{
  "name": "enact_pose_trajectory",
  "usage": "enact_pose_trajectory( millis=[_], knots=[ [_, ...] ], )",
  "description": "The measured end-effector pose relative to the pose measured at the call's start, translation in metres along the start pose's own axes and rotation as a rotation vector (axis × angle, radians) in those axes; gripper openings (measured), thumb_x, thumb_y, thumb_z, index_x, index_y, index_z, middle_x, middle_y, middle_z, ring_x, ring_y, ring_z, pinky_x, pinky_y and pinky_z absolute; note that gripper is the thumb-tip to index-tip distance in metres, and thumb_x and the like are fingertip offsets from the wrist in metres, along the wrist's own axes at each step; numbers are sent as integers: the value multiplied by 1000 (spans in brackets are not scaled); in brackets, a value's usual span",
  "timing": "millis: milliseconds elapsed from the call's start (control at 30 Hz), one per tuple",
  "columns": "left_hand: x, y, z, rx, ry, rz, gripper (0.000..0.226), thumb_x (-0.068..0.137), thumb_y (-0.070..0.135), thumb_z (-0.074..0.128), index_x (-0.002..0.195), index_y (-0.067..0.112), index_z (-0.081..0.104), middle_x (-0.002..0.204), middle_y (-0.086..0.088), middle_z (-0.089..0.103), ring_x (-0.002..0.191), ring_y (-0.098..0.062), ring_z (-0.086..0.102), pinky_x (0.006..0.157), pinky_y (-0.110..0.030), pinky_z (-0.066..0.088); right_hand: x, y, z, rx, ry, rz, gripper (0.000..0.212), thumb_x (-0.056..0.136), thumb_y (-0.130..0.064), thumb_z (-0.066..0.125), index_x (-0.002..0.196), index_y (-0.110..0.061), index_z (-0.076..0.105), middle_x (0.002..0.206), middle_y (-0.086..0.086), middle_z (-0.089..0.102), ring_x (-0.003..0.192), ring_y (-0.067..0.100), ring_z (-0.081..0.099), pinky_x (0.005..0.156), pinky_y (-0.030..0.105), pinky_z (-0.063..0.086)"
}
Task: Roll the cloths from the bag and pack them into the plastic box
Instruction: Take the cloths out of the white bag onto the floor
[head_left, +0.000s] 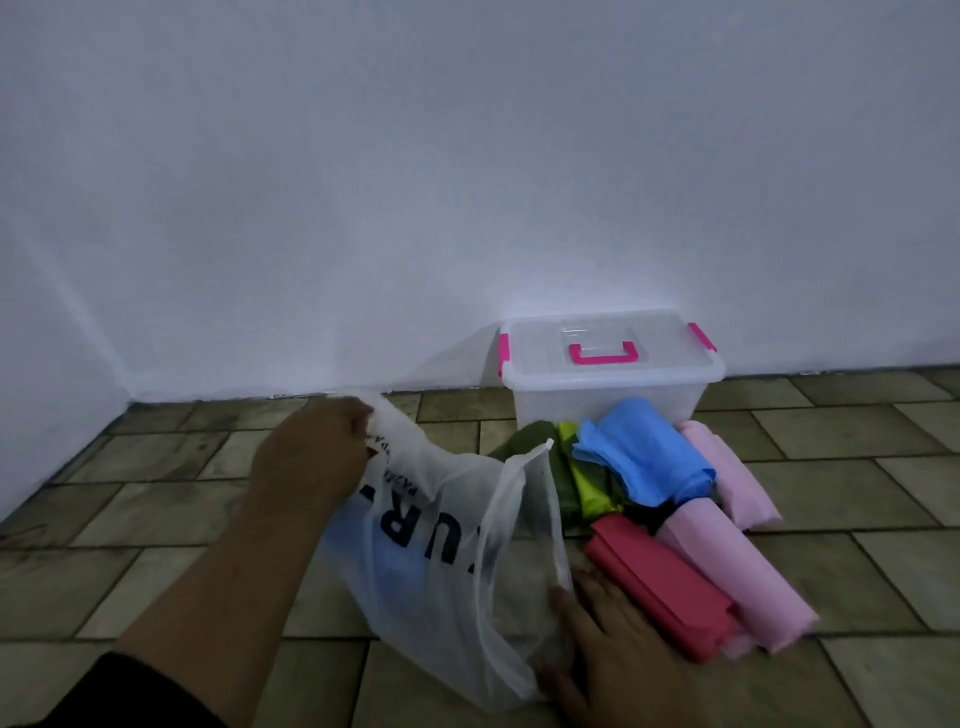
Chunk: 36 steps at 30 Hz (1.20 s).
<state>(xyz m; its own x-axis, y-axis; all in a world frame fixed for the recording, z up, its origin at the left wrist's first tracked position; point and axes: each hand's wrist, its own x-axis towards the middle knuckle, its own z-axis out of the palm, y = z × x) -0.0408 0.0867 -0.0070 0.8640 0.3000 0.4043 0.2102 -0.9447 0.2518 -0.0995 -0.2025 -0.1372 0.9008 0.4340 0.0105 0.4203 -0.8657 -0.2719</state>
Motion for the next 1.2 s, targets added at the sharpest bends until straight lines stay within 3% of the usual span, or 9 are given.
enact_pose_trajectory(
  millis=[100,167,233,300,433,533,733,933,1200],
  knots=[
    [-1,36,-40,-137,189,156,24,92,21,54,111,21,69,115,-5,67,106,-28,61,90,-36,45,-1,0,3,1,32,0,76,81,-71,31,148,-45,8,161,-6,-2,147,13,-3,118,30,2],
    [1,48,-63,-139,301,220,22,91,21,56,108,23,70,112,-3,69,105,-28,61,88,-36,45,-5,-4,-4,-68,38,-8,70,77,-68,37,143,-42,36,156,4,27,143,23,26,114,37,26],
    [5,47,-73,-137,336,212,22,91,22,54,106,26,70,109,-2,69,102,-28,62,85,-38,46,-9,-4,-10,-45,62,11,62,66,-65,51,115,-32,69,127,7,64,116,25,61,88,39,54],
    [8,35,-69,-106,280,146,23,94,25,50,107,26,69,108,-4,69,100,-29,61,81,-38,45,-10,-5,-8,-39,160,3,57,53,-61,70,98,-26,76,111,4,72,101,22,69,74,37,59],
    [-4,2,-36,18,28,-133,32,98,26,42,123,18,59,122,-13,60,107,-33,56,81,-39,42,-12,-10,-6,62,295,30,58,45,-41,86,98,-17,77,106,6,73,96,20,71,73,36,58],
    [-22,-1,-20,43,-10,-237,57,95,40,43,147,22,30,156,-7,23,141,-28,24,108,-52,29,-11,-11,-6,105,339,26,55,47,-37,86,97,-17,77,106,6,73,96,20,71,75,35,58],
    [-98,65,37,38,-352,440,73,79,78,13,141,52,-15,149,21,-30,139,-8,-29,108,-54,-19,-9,-3,0,143,223,4,82,59,-53,73,132,-20,57,140,2,52,124,18,55,99,31,46],
    [-101,16,73,-73,-684,115,69,87,70,26,138,57,-19,159,15,-10,146,-12,-6,114,-56,-1,10,-5,-21,22,166,-344,63,66,-59,61,124,-36,53,125,-9,55,108,9,57,92,23,45],
    [-104,16,86,-218,-604,21,59,93,62,25,135,57,-16,158,20,-3,145,-8,2,116,-53,2,41,-18,-32,138,55,-370,44,75,-39,59,119,-33,54,112,-7,57,99,17,56,83,32,42]
  ],
)
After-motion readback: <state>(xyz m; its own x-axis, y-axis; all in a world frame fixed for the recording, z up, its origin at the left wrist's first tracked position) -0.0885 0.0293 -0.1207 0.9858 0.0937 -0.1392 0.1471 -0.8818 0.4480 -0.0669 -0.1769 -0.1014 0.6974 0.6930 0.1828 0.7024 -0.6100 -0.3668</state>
